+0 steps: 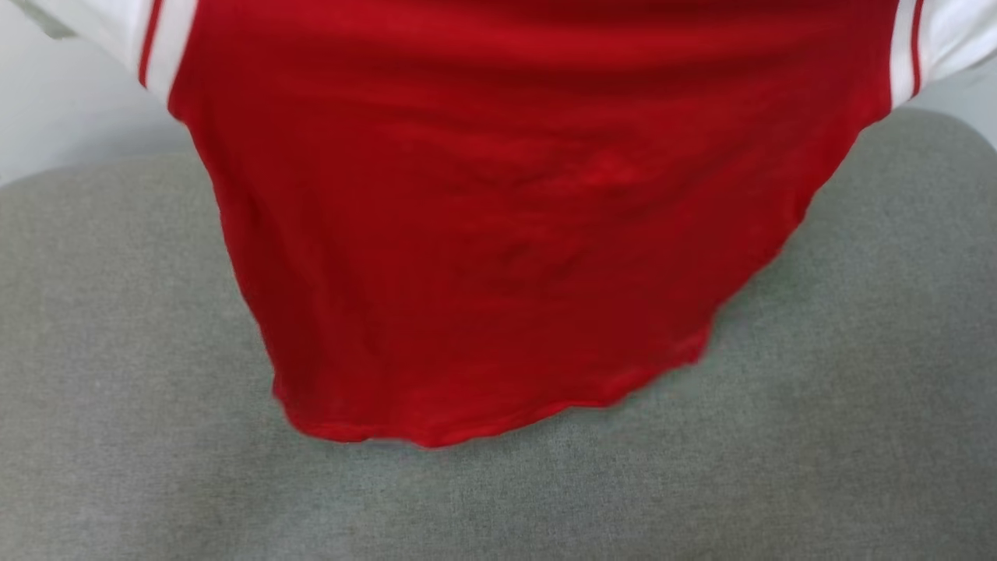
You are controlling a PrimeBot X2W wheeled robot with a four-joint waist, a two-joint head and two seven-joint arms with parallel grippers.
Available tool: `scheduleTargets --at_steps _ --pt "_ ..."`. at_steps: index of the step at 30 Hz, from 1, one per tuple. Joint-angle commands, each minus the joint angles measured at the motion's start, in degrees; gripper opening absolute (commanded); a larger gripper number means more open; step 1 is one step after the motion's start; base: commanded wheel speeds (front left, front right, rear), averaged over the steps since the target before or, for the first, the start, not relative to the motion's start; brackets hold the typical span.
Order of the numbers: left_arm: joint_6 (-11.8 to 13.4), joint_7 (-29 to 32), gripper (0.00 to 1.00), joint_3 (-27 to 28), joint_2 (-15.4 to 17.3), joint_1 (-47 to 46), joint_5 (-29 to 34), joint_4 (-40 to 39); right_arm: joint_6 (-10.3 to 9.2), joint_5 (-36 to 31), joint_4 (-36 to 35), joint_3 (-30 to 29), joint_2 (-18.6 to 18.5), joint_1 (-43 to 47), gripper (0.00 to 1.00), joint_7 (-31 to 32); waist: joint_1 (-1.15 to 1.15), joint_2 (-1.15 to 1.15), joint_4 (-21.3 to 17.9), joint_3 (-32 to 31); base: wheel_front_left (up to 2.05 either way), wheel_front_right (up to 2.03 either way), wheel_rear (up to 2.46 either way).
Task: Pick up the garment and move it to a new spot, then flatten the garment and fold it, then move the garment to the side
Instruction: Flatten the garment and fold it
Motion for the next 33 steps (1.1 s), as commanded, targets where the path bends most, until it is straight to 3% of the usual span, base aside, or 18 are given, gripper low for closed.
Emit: scheduleTargets --at_steps 1,6,10,14,19,26,33 --pt "-0.37 0.06 0.0 0.6 -0.01 -1.6 -0.48 0.53 -0.04 0.43 0.62 -0.28 0.83 -1.73 0.0 -0.46 0.0 0.0 -0.21 2.3 0.0 0.0 0.0" --pt "-2.26 0.59 0.0 0.71 0.11 -7.4 -2.04 3.6 -0.04 -0.51 3.65 -0.16 2.96 -7.73 0.0 -1.56 0.0 0.0 -0.42 7.56 0.0 0.0 0.0" --pt "-5.23 1.28 0.0 -1.65 -0.81 -14.51 -2.03 8.58 -0.04 -2.45 7.78 1.15 3.58 -13.63 0.0 -3.44 0.0 0.0 -0.25 12.04 0.0 0.0 0.0" --pt "-8.13 1.21 0.0 -4.72 -3.05 -24.08 -0.64 15.14 -0.04 -4.3 12.85 2.16 4.03 -20.88 0.0 -5.91 0.0 0.0 0.22 16.83 0.0 0.0 0.0" --pt "-11.67 0.03 0.0 -7.83 -6.19 -37.25 2.13 24.95 -0.04 -9.06 20.65 -0.5 7.94 -30.7 0.0 -12.09 0.0 0.0 0.44 22.54 0.0 0.0 0.0" --pt "-13.75 -5.47 0.0 -10.36 -11.37 -51.39 6.04 37.01 -0.04 -15.46 31.98 -4.12 13.12 -41.74 0.0 -20.57 0.0 0.0 0.91 27.92 0.0 0.0 0.0" --pt "-15.94 -11.16 0.0 -11.75 -15.47 -57.54 6.62 47.66 -0.05 -21.37 41.99 -4.93 16.2 -46.54 0.0 -28.02 0.0 0.0 1.16 31.13 0.0 0.0 0.0"
